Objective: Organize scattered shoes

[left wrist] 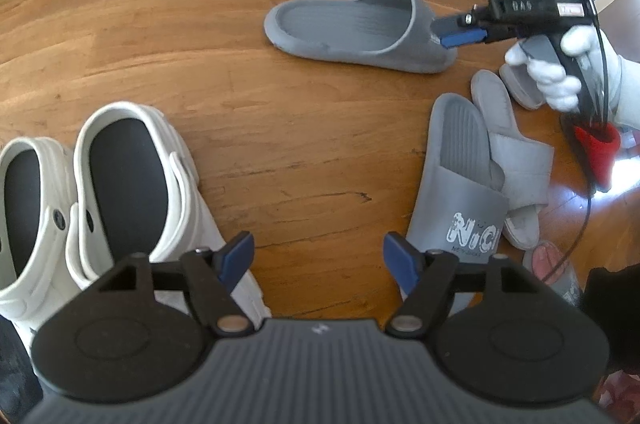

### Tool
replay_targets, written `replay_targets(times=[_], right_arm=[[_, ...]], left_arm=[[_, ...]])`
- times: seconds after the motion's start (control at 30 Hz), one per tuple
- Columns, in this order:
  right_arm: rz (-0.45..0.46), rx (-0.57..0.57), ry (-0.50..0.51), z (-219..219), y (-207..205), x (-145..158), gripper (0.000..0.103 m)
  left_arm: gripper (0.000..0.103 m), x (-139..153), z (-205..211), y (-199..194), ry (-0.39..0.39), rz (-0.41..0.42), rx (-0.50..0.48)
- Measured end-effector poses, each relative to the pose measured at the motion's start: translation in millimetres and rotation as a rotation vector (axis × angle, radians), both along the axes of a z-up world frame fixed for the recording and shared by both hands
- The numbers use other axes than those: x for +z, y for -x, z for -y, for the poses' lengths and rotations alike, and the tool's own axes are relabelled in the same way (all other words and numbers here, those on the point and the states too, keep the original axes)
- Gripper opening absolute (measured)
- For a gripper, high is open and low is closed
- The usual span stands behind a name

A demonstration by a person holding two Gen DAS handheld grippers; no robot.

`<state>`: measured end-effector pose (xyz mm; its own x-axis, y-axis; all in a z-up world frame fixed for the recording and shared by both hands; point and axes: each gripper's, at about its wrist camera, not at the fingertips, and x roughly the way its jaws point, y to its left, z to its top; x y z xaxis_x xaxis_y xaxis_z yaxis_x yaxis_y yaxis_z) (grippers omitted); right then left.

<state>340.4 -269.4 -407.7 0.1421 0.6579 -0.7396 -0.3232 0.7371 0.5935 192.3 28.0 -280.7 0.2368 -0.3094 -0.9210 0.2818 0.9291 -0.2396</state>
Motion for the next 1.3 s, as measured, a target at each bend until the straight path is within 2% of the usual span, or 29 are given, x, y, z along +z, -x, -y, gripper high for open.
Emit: replay_targets(times=[0.13,0.2,0.3,0.4,0.53,0.6,0.77,0.93,1.03,1.1,1.3], right_arm=[[0.016,0.01,0.056,0,4,1,0.09],[0.034,-0.002,0.087,8,12,11,0.09],[0.052,-0.094,0.129,38,25,33,0.091],[0.034,-0.166,0.123,55,34,35,0.092],[-0.005,-0.281,0.109,92,61,36,0.092],[-0.078,-0.394,0.059,114,78,34,0.092],[-0.107,-0.392,0.036,135,94,35,0.093],[-0.132,-0.386,0.016,155,110,36,0.094],[-0.147,-0.383,0.003,167,119,37,0.095],[-0.158,-0.38,-0.005,175,125,37,0.095],[-0.181,-0.403,-0.006,198,137,31,0.096]], left_arm=[[0.07,5,5,-9,-0.023,0.05,-0.008],[0.071,14,13,-19,-0.046,0.101,-0.022],[0.08,31,35,-33,-0.054,0.189,-0.054],[0.088,41,69,-65,-0.06,0.255,-0.025],[0.088,37,116,-110,-0.014,0.262,0.038],[0.088,31,136,-120,-0.01,0.264,0.051],[0.088,5,182,-139,-0.059,0.237,0.045],[0.089,-18,197,-153,-0.017,0.151,0.075],[0.089,-38,219,-168,-0.076,0.108,0.057],[0.089,-45,227,-174,-0.136,0.103,0.061],[0.089,-65,240,-190,-0.249,0.088,0.096]])
